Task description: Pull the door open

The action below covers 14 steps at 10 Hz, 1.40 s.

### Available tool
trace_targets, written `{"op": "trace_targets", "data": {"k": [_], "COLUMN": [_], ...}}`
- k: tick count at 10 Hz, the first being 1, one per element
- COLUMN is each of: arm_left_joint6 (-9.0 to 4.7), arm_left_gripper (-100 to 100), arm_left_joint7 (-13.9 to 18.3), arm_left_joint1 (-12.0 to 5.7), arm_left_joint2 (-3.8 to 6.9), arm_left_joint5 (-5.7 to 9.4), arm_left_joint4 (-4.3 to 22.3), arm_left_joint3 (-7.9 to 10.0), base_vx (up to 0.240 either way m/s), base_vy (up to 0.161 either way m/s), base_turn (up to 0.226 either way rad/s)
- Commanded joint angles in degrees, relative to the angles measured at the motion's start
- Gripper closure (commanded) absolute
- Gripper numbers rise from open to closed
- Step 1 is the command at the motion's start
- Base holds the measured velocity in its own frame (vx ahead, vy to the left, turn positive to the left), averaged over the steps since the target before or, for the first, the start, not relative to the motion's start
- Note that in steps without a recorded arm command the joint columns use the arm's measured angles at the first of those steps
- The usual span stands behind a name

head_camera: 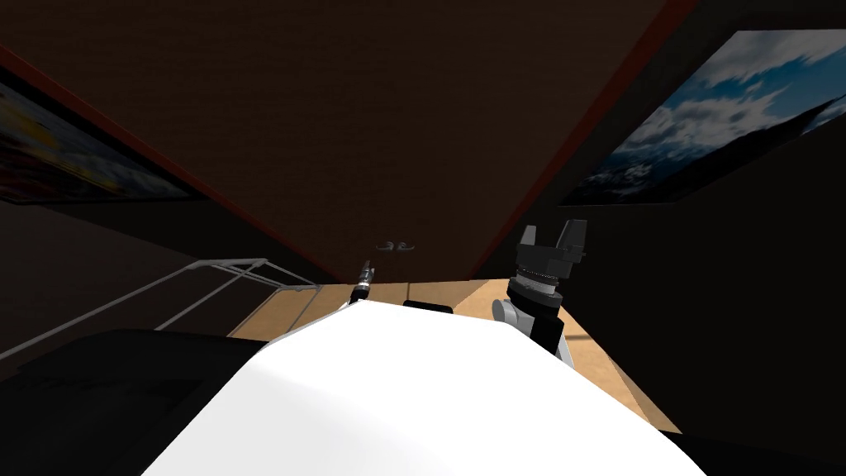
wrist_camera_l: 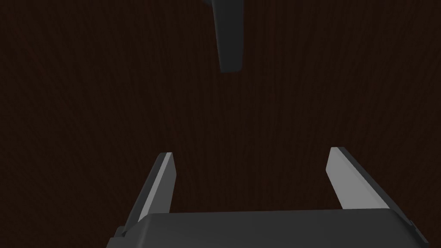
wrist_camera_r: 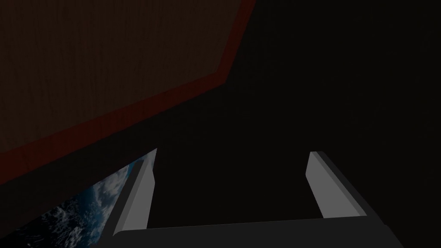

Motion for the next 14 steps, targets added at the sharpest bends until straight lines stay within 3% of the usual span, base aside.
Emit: {"op": "trace_targets", "data": {"k": [1, 3, 6, 8, 9, 10, 14], "arm_left_joint6": [0.86, 1.07, 0.96, 0.87, 1.13, 1.13, 1.13], "arm_left_gripper": [-100, -100, -100, -100, -100, 100, 100], "arm_left_joint7": [-0.3, -0.6, -0.9, -0.9, -1.0, -1.0, -1.0], "arm_left_joint1": [1.32, 1.08, -1.41, -2.41, -1.99, -1.99, -1.99], "arm_left_joint2": [0.87, 1.05, -1.26, -2.28, -2.02, -2.02, -2.02], "arm_left_joint5": [0.57, 0.83, -0.06, -0.5, -0.35, -0.35, -0.35], "arm_left_joint4": [-0.4, 0.1, -0.5, -0.9, -1.1, -1.1, -1.1], "arm_left_joint3": [1.34, 1.97, -0.05, -1.07, -0.7, -0.7, -0.7], "base_vx": [0.181, 0.164, 0.14, 0.089, 0.038, -0.006, -0.008], "base_vy": [0.004, 0.073, 0.129, 0.008, -0.02, 0.005, 0.005], "base_turn": [0.031, 0.025, -0.084, -0.087, -0.016, 0.016, -0.001]}}
